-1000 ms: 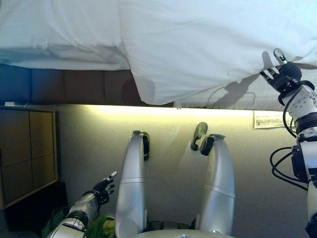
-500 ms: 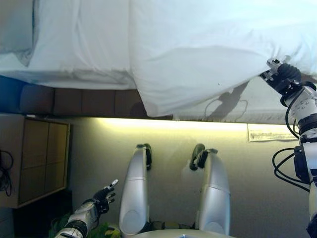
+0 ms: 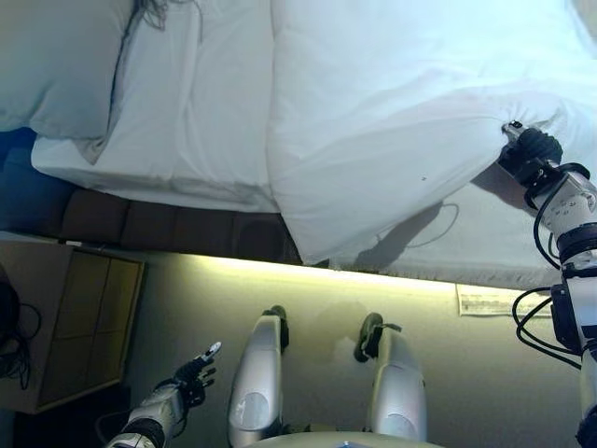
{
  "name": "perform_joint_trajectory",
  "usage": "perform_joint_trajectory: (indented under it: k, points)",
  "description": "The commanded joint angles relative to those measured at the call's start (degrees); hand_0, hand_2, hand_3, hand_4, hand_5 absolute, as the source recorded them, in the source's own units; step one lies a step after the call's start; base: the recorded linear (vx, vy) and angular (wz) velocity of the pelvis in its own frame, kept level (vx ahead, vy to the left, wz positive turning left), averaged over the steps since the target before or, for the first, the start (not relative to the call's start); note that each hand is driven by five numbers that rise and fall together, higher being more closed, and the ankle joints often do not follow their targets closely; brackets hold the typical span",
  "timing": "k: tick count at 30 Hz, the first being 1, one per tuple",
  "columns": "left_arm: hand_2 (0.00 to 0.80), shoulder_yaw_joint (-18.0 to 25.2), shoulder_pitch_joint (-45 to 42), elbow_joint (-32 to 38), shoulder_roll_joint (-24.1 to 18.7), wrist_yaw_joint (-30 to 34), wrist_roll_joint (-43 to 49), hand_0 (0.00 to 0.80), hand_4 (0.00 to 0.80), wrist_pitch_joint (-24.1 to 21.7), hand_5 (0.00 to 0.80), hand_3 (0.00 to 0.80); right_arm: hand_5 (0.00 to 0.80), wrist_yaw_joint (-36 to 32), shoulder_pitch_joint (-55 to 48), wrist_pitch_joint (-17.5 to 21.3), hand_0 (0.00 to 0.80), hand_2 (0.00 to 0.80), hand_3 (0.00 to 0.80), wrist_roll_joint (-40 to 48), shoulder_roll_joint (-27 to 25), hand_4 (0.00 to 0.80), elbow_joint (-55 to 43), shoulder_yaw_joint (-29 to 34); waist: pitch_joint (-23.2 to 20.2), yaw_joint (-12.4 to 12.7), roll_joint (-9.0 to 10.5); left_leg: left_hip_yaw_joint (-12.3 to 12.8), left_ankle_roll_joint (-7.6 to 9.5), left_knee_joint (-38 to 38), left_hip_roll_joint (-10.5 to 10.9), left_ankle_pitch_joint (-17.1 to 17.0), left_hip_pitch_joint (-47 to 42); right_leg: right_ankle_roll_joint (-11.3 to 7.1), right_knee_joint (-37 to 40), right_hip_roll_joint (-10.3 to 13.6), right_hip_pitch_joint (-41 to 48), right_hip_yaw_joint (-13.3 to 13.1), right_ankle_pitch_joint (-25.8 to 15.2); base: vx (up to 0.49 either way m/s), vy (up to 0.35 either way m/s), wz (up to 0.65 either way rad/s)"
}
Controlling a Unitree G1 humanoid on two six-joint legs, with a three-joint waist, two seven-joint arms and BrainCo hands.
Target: Make the bed neatly
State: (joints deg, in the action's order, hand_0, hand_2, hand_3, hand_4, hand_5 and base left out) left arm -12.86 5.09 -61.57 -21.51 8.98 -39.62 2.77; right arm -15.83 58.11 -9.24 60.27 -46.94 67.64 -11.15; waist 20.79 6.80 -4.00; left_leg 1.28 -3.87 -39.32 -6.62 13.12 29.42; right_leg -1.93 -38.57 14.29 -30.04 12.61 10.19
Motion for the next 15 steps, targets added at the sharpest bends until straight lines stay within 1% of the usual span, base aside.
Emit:
perform_joint_trajectory:
  k: [1, 3, 4, 6, 7, 8, 9, 10, 11, 12, 15]
  points:
    - [0.000, 2.7, 0.8, 1.1, -5.6, -0.4, -4.0, 0.000, 0.000, -2.9, 0.000, 0.000, 0.800, -4.5, -0.2, 3.0, 0.800, 0.800, 0.800, 4.0, -0.2, 0.800, -3.3, 3.2, -4.8, 1.1, 2.43, 1.5, 0.51, 5.5, -0.8, -3.2, -3.3, 0.76, 5.8, 0.1, 6.6, 0.6, 0.4, 0.100, -0.003, 0.04]
    - [0.000, 4.8, 3.7, 4.7, -8.2, -1.4, -6.5, 0.000, 0.000, -2.7, 0.000, 0.000, 0.800, -5.0, -1.2, 2.8, 0.800, 0.800, 0.800, 3.9, 1.1, 0.800, -3.7, 2.6, -5.6, 1.1, 2.65, 1.5, 0.38, 7.1, -0.7, -3.6, -5.4, 0.60, 7.5, -0.4, 8.7, 0.9, 0.1, 0.095, -0.009, 0.03]
    - [0.000, 5.4, 5.1, 6.6, -9.3, -2.3, -7.7, 0.000, 0.000, -3.9, 0.000, 0.000, 0.800, -5.2, -1.8, 2.6, 0.800, 0.800, 0.800, 3.8, 1.6, 0.800, -4.0, 2.4, -5.9, 1.0, 2.78, 1.5, 0.30, 7.9, -0.6, -3.8, -6.3, 0.48, 8.4, -0.6, 9.6, 1.0, -0.1, 0.088, -0.017, 0.00]
    - [0.000, 6.0, 7.8, 9.7, -11.2, -4.0, -10.2, 0.000, 0.000, -3.7, 0.000, 0.000, 0.800, -5.3, -2.6, 2.4, 0.800, 0.800, 0.800, 3.7, 2.5, 0.800, -4.5, 2.0, -6.3, 0.8, 3.01, 1.5, 0.13, 9.3, -0.6, -4.2, -7.9, 0.30, 9.8, -0.9, 11.2, 1.1, -0.5, 0.072, -0.020, 0.02]
    - [0.000, 6.1, 10.2, 11.7, -12.0, -5.9, -12.3, 0.000, 0.000, -6.0, 0.000, 0.000, 0.800, -5.7, -3.2, 2.2, 0.800, 0.800, 0.800, 3.6, 3.1, 0.800, -4.5, 1.6, -6.7, 0.6, 3.18, 1.5, 0.02, 10.1, -0.6, -4.5, -8.9, 0.23, 11.0, -1.3, 12.3, 1.3, -0.7, 0.090, -0.037, 0.03]
    - [0.000, 5.9, 12.9, 13.6, -12.1, -8.1, -14.5, 0.000, 0.000, -7.0, 0.000, 0.000, 0.800, -6.0, -3.7, 2.0, 0.800, 0.800, 0.800, 3.6, 4.1, 0.800, -4.4, 1.3, -7.4, 0.4, 3.49, 1.4, -0.11, 11.3, -0.6, -4.8, -10.2, 0.14, 12.4, -1.7, 13.6, 1.4, -1.0, 0.098, -0.044, 0.02]
    - [0.000, 5.6, 14.2, 14.0, -12.1, -8.6, -15.5, 0.000, 0.000, -7.8, 0.000, 0.000, 0.800, -6.2, -3.9, 1.9, 0.800, 0.800, 0.800, 3.7, 4.5, 0.800, -4.3, 1.2, -7.5, 0.3, 3.62, 1.4, -0.22, 12.0, -0.6, -5.0, -10.9, 0.12, 13.1, -1.9, 14.3, 1.5, -1.2, 0.119, -0.069, 0.01]
    - [0.000, 4.8, 17.1, 14.9, -10.9, -9.9, -17.3, 0.000, 0.000, -10.3, 0.000, 0.000, 0.800, -6.2, -3.9, 1.4, 0.800, 0.800, 0.800, 3.7, 5.9, 0.800, -3.9, 0.7, -8.3, 0.0, 4.11, 1.3, -0.48, 14.2, -0.6, -5.7, -12.6, 0.01, 15.7, -2.6, 16.1, 1.6, -1.7, 0.113, -0.073, 0.00]
    - [0.000, 4.4, 18.7, 15.5, -9.8, -10.0, -19.0, 0.000, 0.000, -10.9, 0.000, 0.000, 0.800, -6.3, -4.1, 1.0, 0.800, 0.800, 0.800, 3.6, 6.6, 0.800, -3.8, 0.4, -8.8, -0.2, 4.38, 1.3, -0.69, 15.9, -0.6, -6.2, -13.9, -0.13, 17.5, -3.0, 17.4, 1.7, -2.1, 0.046, -0.078, -0.02]
    - [0.000, 4.0, 19.9, 16.0, -8.7, -9.3, -21.0, 0.000, 0.000, -10.9, 0.000, 0.000, 0.800, -6.3, -4.3, 0.6, 0.800, 0.800, 0.800, 3.4, 7.3, 0.800, -4.0, 0.2, -9.0, -0.3, 4.64, 1.8, -0.54, 17.9, -0.6, -8.2, -14.6, 0.18, 19.6, -3.1, 18.3, 2.5, -4.0, 0.036, -0.067, -0.05]
    - [0.000, 2.4, 22.0, 16.9, -4.1, -7.1, -25.7, 0.000, 0.000, -8.8, 0.000, 0.000, 0.800, -5.5, -5.1, -0.6, 0.800, 0.800, 0.800, 3.2, 9.7, 0.800, -5.0, -1.0, -10.7, -0.9, 5.35, 2.1, -1.09, 23.0, -0.5, -9.8, -18.4, -0.43, 24.8, -4.2, 22.2, 2.9, -5.5, 0.096, -0.059, -0.03]
